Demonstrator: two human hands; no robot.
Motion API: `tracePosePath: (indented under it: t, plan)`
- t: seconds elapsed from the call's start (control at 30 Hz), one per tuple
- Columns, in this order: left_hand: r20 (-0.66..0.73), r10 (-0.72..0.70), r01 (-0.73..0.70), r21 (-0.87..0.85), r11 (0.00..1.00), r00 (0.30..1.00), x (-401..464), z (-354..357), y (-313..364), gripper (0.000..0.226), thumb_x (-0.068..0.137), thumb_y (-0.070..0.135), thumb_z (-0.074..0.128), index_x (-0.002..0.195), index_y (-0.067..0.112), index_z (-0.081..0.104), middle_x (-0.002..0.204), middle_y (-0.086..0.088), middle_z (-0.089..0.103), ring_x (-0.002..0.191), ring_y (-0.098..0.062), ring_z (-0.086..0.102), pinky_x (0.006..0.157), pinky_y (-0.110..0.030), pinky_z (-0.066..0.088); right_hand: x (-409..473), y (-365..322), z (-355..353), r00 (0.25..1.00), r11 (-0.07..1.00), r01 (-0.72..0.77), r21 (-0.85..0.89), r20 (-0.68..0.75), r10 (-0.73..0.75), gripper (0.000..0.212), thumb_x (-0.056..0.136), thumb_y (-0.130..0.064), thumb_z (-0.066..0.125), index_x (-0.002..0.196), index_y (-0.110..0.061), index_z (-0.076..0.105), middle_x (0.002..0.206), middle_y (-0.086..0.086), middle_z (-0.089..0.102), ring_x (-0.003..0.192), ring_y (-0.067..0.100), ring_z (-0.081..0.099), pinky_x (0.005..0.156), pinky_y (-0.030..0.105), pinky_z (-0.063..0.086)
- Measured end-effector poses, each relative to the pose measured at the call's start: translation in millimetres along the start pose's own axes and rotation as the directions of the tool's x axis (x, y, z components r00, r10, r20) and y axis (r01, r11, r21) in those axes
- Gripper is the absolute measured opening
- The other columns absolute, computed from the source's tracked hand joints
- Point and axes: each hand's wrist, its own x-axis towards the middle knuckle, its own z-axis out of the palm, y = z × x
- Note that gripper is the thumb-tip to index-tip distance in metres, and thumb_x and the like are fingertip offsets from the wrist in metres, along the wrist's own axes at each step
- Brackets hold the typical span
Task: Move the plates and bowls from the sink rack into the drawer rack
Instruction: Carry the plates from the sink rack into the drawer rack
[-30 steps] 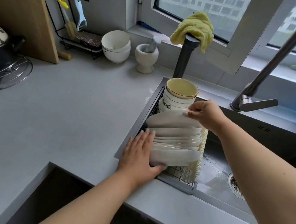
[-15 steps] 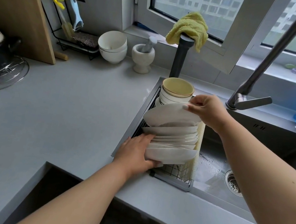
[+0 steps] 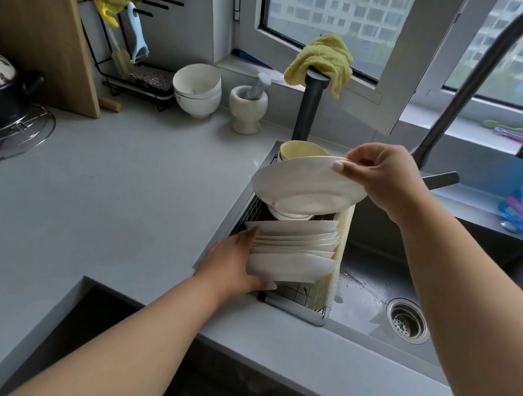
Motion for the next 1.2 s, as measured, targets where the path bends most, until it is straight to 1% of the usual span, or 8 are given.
tracePosePath:
  t: [0.2,0.3,0.37,0.47,0.57,0.7,1.0,1.2]
  plan:
    - [-0.181,-0.117,0.061,-0.293,0.954,0.976,-47,-20,11,0.077,0.085,0.045,0.067,0.148,0.019,0.031,0.146,0.004,0.042,0.134,-0.017,0.041,0.097,-0.017,0.031,-36,-18,-9,0.993,0.993,0.107,0.044,-0.053,-0.105,0.014,0.080,-0.026,0.073,0.087,-0.015,0.068,0.072,-0.005,0.061,0.061,0.003,0.051,0.049,0.002,0.038]
    - [-0.201,-0.345,0.185,-0.552,0.813,0.917,-77,-34,20,0.066,0.095,0.059,0.036,0.147,0.018,0.032,0.149,-0.003,0.040,0.135,-0.022,0.040,0.107,-0.030,0.030,-63,-29,-7,0.965,0.966,0.250,-0.071,-0.058,-0.254,0.019,0.077,-0.028,0.075,0.085,-0.012,0.069,0.071,-0.014,0.054,0.063,-0.003,0.048,0.054,0.003,0.034]
    - [-0.099,-0.477,0.201,-0.819,0.538,0.874,-96,-42,28,0.065,0.094,0.063,0.030,0.140,0.016,0.039,0.139,-0.011,0.048,0.121,-0.029,0.053,0.104,-0.038,0.042,-86,-40,-4,0.936,0.931,0.349,-0.110,-0.015,-0.353,0.027,0.074,-0.035,0.074,0.088,-0.011,0.070,0.074,-0.020,0.049,0.067,-0.007,0.046,0.059,0.004,0.032]
    - [0.218,-0.416,0.161,-0.972,-0.170,0.883,-133,-53,43,0.062,0.096,0.058,0.037,0.127,0.005,0.046,0.120,-0.027,0.059,0.100,-0.040,0.065,0.084,-0.049,0.057,-125,-56,0,0.852,0.852,0.523,-0.036,0.049,-0.521,0.034,0.071,-0.046,0.069,0.081,-0.014,0.072,0.076,-0.012,0.057,0.073,0.000,0.051,0.066,0.015,0.040]
    - [0.249,-0.337,0.096,-0.906,-0.412,0.908,-179,-53,49,0.050,0.100,0.038,0.044,0.127,-0.003,0.052,0.114,-0.027,0.064,0.094,-0.039,0.067,0.072,-0.049,0.060,-165,-68,7,0.757,0.759,0.650,-0.011,0.086,-0.647,0.023,0.073,-0.036,0.075,0.079,-0.014,0.073,0.080,-0.009,0.060,0.075,0.006,0.052,0.070,0.011,0.041]
    - [0.177,-0.510,-0.063,-0.906,-0.419,0.842,-248,-45,53,0.028,0.099,0.012,0.039,0.120,-0.002,0.052,0.100,-0.024,0.066,0.087,-0.038,0.066,0.053,-0.042,0.059,-218,-85,17,0.722,0.741,0.667,0.080,0.177,-0.669,0.027,0.075,-0.041,0.071,0.078,-0.014,0.074,0.082,-0.007,0.063,0.074,0.004,0.053,0.065,0.008,0.039]
    - [0.080,-0.838,-0.279,-0.922,-0.267,0.540,-419,-31,29,0.025,0.102,0.034,0.041,0.099,0.014,0.056,0.094,-0.014,0.066,0.083,-0.029,0.064,0.049,-0.039,0.059,-296,-145,84,0.915,0.945,0.235,0.227,0.276,-0.294,0.031,0.084,-0.044,0.066,0.107,-0.024,0.060,0.090,-0.005,0.059,0.084,0.013,0.057,0.077,0.030,0.048]
    - [0.077,-0.912,-0.415,-0.872,-0.258,0.404,-541,-14,3,0.032,0.100,0.039,0.044,0.112,0.012,0.057,0.104,-0.016,0.066,0.089,-0.031,0.064,0.057,-0.038,0.055,-390,-204,142,0.464,0.678,-0.628,0.382,0.883,-0.068,0.024,0.094,-0.025,0.051,0.105,-0.005,0.058,0.093,0.023,0.063,0.080,0.034,0.060,0.076,0.044,0.052]
